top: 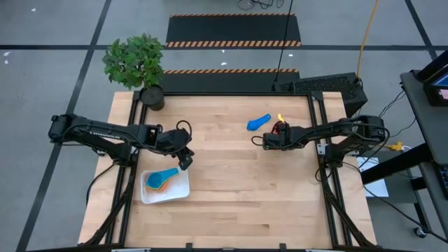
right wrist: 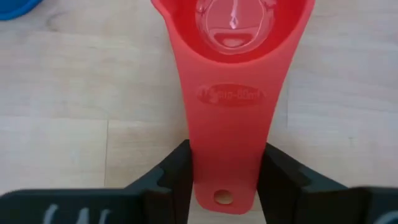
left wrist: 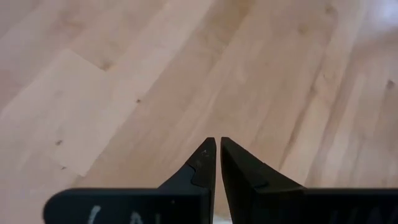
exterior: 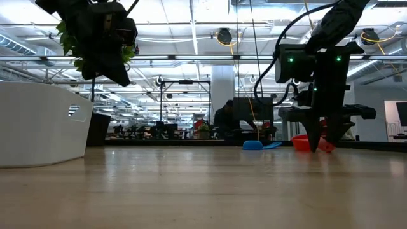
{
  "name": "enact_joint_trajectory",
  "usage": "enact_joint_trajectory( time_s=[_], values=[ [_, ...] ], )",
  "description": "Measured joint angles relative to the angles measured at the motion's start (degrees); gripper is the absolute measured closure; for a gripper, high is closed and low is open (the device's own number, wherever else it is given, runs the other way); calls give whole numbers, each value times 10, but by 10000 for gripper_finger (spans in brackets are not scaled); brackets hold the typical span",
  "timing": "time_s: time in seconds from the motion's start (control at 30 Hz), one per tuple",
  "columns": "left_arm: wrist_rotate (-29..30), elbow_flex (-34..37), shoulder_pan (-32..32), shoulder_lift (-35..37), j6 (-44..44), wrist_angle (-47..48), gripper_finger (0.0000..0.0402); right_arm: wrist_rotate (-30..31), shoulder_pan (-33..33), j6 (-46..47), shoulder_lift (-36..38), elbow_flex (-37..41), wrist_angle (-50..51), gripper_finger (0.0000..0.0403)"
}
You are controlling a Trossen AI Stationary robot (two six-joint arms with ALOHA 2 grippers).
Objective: Nest measuring cups in basket
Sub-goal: Stack the red measuring cup on top of the light blue measuring cup in the white bin
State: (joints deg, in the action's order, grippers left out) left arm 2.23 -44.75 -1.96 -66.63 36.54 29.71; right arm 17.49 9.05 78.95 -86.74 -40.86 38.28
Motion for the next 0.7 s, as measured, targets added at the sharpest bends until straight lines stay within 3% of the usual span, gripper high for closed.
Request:
enact_joint_trajectory(
  time_s=[0.27, 0.4, 0.57, 0.7],
  values=[
    [27, 0, 0, 0, 29, 0, 376, -30, -1, -65, 54, 3, 5, 260],
    [30, 0, 0, 0, 32, 0, 376, -48, -2, -146, 89, 2, -21, 274],
    [43, 0, 0, 0, 31, 0, 376, -114, -3, -290, 130, 2, -107, 276],
    [50, 0, 0, 0, 24, 0, 376, -157, -3, -319, 152, 1, -152, 267]
  ],
)
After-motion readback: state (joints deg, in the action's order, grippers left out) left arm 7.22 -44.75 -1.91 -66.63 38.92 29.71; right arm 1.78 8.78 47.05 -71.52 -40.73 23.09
